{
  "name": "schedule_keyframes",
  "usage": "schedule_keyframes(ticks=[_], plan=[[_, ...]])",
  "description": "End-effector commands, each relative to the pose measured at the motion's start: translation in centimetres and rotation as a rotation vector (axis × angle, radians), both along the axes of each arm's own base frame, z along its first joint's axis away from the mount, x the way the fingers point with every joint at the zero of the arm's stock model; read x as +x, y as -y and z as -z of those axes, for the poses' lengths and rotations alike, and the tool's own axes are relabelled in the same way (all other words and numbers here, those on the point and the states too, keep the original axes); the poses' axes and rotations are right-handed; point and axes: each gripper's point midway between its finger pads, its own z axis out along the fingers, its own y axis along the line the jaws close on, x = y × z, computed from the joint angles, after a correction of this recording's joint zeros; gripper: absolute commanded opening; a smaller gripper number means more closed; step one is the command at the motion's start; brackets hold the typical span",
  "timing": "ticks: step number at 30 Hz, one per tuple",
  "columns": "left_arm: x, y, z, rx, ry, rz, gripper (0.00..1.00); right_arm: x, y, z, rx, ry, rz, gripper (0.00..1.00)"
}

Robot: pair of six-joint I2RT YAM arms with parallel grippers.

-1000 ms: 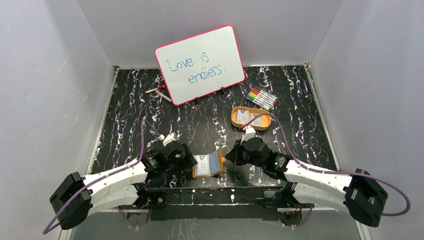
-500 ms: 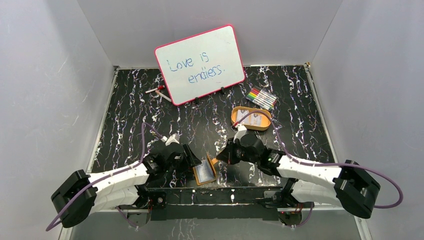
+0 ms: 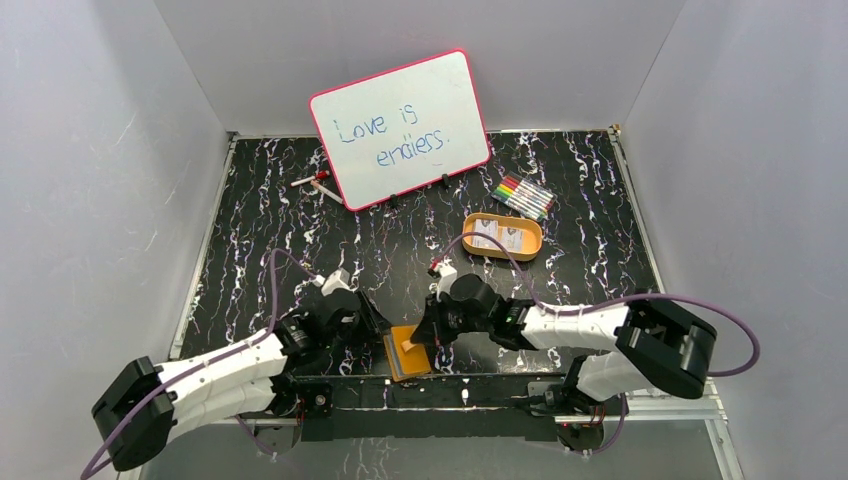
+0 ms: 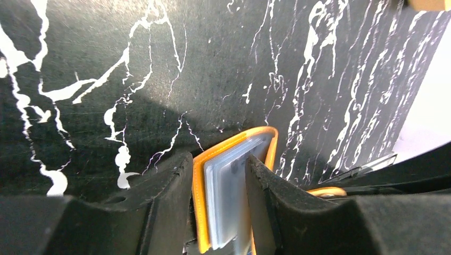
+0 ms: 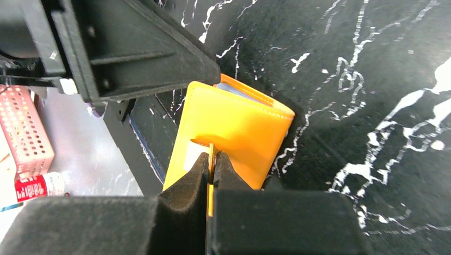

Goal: Put the credit cards into the card holder
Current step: Close the card holder at the center of the board.

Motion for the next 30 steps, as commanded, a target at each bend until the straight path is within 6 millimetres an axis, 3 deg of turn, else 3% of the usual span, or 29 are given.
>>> schedule_keyframes(ticks=[1,6,10,12,14,18,21,25,30], plan=[[0.5,-1.7,-0.5,0.031,0.046,-0.063,0.4,-0.9,-3.5,-2.7,0.096,0.031,-0.098,0.09],[0.6,-1.8,-0.4,0.038,0.041,-0.065,0.4,-2.2,-5.1,-2.8,0.109,0.027,-0.175,0.32],[0.8,-2.0,-0.6,0.051,0.045,-0.078,0.4,-2.7,-5.1,-3.8,0.11,0.055,-0.202,0.51],[1.1,-2.4,-1.3,0.06,0.076,-0.087,0.43,-2.9,-4.3,-5.5,0.114,0.089,-0.212,0.73],[1.3,-2.5,-1.7,0.066,0.09,-0.086,0.44,-2.9,-3.7,-6.2,0.106,0.101,-0.214,0.84],[1.6,-2.7,-2.5,0.098,0.105,-0.079,0.45,-2.7,-2.2,-7.9,0.117,0.141,-0.171,0.87],[1.6,-2.9,-3.6,0.109,0.114,-0.074,0.5,-1.8,-0.9,-8.0,0.109,0.169,-0.095,0.86],[0.7,-2.9,-5.2,0.104,0.089,-0.04,0.59,-0.8,1.0,-6.7,0.079,0.15,0.023,0.79],[-0.7,-3.5,-5.8,0.123,0.045,0.0,0.61,0.6,3.4,-4.7,0.023,0.128,0.164,0.67]])
